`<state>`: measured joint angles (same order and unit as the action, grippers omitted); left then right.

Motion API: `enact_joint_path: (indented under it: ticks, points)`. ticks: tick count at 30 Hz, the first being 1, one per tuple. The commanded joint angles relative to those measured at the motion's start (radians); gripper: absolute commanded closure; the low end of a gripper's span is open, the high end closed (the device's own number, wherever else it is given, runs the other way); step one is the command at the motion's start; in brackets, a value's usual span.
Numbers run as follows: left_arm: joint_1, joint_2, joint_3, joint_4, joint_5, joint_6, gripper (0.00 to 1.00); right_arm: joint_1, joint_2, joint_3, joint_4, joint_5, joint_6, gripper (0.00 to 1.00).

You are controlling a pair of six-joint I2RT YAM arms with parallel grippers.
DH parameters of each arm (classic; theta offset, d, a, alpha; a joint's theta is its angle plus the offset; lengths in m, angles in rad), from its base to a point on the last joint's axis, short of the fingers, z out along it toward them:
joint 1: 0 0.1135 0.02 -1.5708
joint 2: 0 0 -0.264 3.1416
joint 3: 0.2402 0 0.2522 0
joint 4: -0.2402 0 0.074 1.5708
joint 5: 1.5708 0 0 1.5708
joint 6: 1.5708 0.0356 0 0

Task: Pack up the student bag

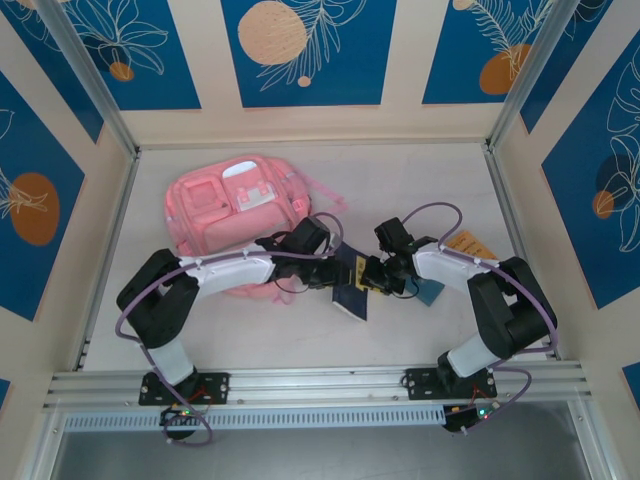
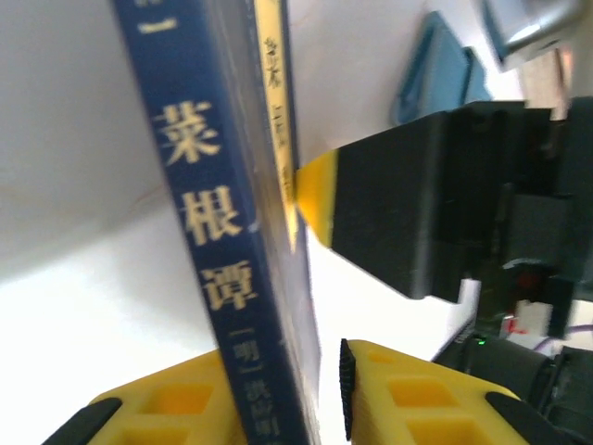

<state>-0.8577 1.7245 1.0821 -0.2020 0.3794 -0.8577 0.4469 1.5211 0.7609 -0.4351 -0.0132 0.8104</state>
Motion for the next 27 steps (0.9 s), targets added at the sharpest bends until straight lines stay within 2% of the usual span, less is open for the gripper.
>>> enact_joint_path:
  ticks: [1, 5, 9, 14, 19, 24, 27]
  points:
    - [0.006, -0.047, 0.032, -0.099, -0.063, 0.038, 0.79, -0.011, -0.042, 0.01, 0.004, 0.005, 0.001, 0.67]
    - [0.019, -0.083, 0.051, -0.144, -0.073, 0.069, 0.98, -0.028, -0.136, -0.015, 0.05, -0.034, 0.007, 0.46]
    - [0.054, -0.152, 0.057, -0.146, -0.065, 0.091, 1.0, -0.053, -0.267, -0.097, 0.189, -0.147, 0.047, 0.28]
    - [0.121, -0.239, 0.087, -0.139, -0.081, 0.068, 1.0, -0.081, -0.375, -0.171, 0.38, -0.315, 0.147, 0.19]
    - [0.183, -0.299, 0.102, -0.035, -0.133, -0.047, 1.0, -0.088, -0.377, -0.174, 0.619, -0.489, 0.317, 0.16]
    - [0.203, -0.341, 0.077, 0.145, -0.221, -0.209, 1.0, -0.078, -0.356, -0.161, 0.803, -0.5, 0.532, 0.05]
    - [0.205, -0.359, 0.047, 0.253, -0.27, -0.296, 1.0, -0.069, -0.322, -0.148, 0.93, -0.503, 0.655, 0.04]
